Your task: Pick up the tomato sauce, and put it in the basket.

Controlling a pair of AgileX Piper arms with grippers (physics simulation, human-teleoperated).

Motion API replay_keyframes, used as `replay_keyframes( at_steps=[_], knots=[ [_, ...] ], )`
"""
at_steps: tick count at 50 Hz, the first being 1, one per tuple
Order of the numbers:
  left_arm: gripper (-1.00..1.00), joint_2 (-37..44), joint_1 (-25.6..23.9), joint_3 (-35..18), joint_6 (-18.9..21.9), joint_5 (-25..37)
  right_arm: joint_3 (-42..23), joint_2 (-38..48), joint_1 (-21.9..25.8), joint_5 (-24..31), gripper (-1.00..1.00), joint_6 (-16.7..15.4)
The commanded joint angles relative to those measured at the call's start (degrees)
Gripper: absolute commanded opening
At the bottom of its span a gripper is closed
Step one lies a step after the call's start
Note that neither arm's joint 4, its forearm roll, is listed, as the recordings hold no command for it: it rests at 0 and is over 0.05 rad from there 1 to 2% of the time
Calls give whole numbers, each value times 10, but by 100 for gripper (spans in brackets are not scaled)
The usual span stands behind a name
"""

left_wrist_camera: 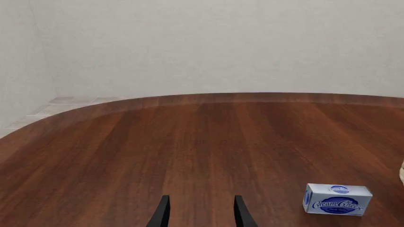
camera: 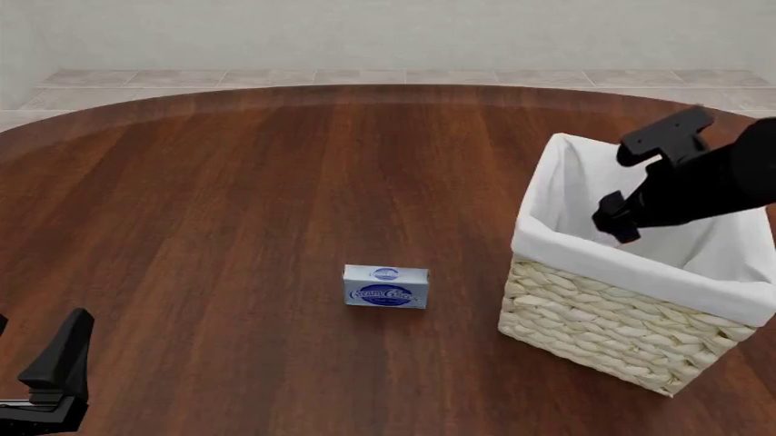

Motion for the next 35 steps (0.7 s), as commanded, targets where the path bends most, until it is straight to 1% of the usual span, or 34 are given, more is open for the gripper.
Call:
replay_keyframes(
  at_steps=[1,14,25,35],
  knots=[
    [100,0,0,0,0,0,-12,-3,-5,9,100,-7],
    [100,0,0,0,0,0,-45,-8,-1,31,100,-14],
    [100,0,0,0,0,0,-80,-18,3,59,100,-28],
    [100,0,0,0,0,0,-98,-32,2,76,100,-41]
  ],
)
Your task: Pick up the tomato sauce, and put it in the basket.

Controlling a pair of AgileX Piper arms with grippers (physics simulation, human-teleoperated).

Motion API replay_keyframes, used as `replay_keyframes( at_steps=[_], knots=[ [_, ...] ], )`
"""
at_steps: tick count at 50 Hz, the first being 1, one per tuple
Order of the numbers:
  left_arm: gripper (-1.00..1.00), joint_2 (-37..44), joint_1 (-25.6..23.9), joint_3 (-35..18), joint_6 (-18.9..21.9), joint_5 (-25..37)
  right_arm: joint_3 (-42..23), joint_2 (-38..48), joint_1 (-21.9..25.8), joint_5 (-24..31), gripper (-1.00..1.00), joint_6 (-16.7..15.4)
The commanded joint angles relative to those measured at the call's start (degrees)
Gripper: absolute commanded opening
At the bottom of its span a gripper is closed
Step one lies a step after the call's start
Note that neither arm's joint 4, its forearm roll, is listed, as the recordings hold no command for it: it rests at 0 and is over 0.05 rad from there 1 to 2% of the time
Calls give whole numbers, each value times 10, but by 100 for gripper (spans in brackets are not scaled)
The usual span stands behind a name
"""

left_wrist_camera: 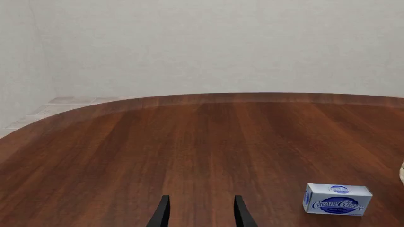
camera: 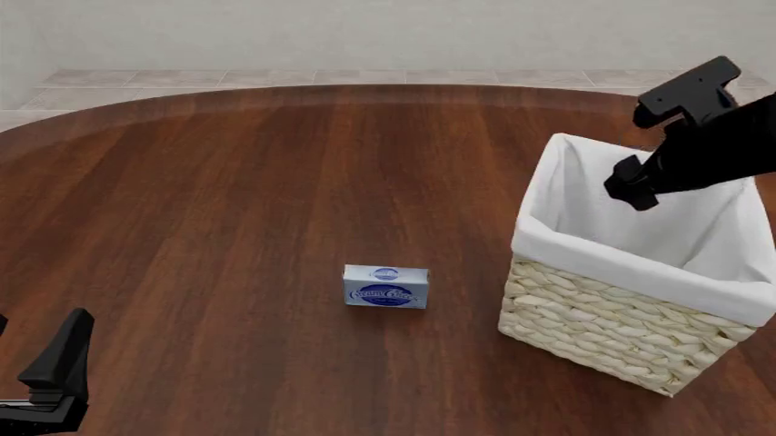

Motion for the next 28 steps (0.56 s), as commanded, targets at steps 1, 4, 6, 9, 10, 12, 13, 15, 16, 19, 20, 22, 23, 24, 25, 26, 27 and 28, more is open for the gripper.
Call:
replay_keyframes(
  at_steps=[1,4,6,9,10,12,13,15,16,19,20,22,23,24,25,26,27,28],
  knots=[
    [100,0,0,0,0,0,-23,-13,1,20,100,-12],
    [100,0,0,0,0,0,-26,-15,1,22,100,-15],
    [100,0,0,0,0,0,-27,-17,1,22,100,-16],
    [100,0,0,0,0,0,-28,-21,1,23,100,-18],
    [100,0,0,0,0,0,-28,-21,1,23,100,-18],
    [100,0,0,0,0,0,-34,-27,0,28,100,-22],
    [100,0,0,0,0,0,-34,-27,0,28,100,-22],
    [100,0,0,0,0,0,-38,-31,1,31,100,-23],
    [100,0,0,0,0,0,-38,-32,1,31,100,-24],
    [100,0,0,0,0,0,-42,-37,3,32,100,-25],
    [100,0,0,0,0,0,-42,-37,3,32,100,-25],
    [100,0,0,0,0,0,-45,-41,5,33,100,-27],
    [100,0,0,0,0,0,-47,-43,4,33,100,-28],
    [100,0,0,0,0,0,-48,-45,6,35,100,-28],
    [100,0,0,0,0,0,-48,-45,6,35,100,-28],
    [100,0,0,0,0,0,-51,-49,5,37,100,-30],
    [100,0,0,0,0,0,-51,-49,5,37,100,-30],
    [100,0,0,0,0,0,-55,-52,5,38,100,-31]
  ],
)
